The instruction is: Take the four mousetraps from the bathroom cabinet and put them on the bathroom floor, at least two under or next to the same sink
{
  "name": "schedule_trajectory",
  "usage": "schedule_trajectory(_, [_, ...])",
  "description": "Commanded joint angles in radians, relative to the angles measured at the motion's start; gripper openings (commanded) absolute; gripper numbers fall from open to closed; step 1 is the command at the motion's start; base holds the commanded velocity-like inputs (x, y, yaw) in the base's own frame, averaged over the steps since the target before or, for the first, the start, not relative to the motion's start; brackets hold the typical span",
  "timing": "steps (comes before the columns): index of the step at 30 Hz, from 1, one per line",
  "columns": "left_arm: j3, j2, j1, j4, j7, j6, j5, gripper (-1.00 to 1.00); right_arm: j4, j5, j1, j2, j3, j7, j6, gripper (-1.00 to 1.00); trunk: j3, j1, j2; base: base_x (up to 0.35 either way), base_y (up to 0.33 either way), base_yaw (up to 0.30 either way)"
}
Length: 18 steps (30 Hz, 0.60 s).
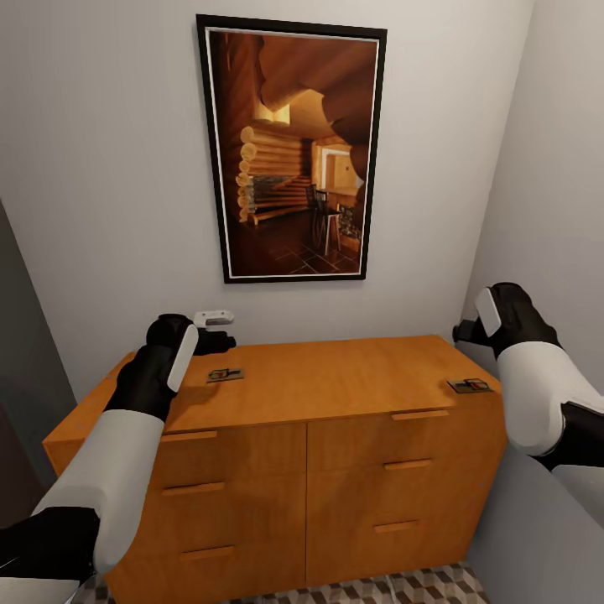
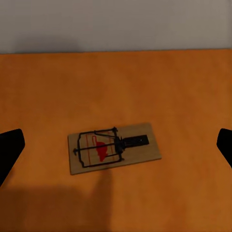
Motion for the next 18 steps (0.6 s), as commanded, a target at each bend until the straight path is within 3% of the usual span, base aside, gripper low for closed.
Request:
schedule_trajectory(1, [-0.001,0.0,-0.001,0.0,0.01,0.003,0.011,1.0,0.0,0.004,-0.001,0.001,-0.005,0.001,0.004,1.0,-0.001,0.0,-0.001,0.0,0.0,0.0])
schedule_trajectory(18, [-0.002,0.001,-0.001,0.013,0.01,0.002,0.01,1.0,0.01,0.003,-0.003,-0.012,-0.021,0.0,0.004,1.0,-0.001,0.0,-0.001,0.0,0.0,0.0])
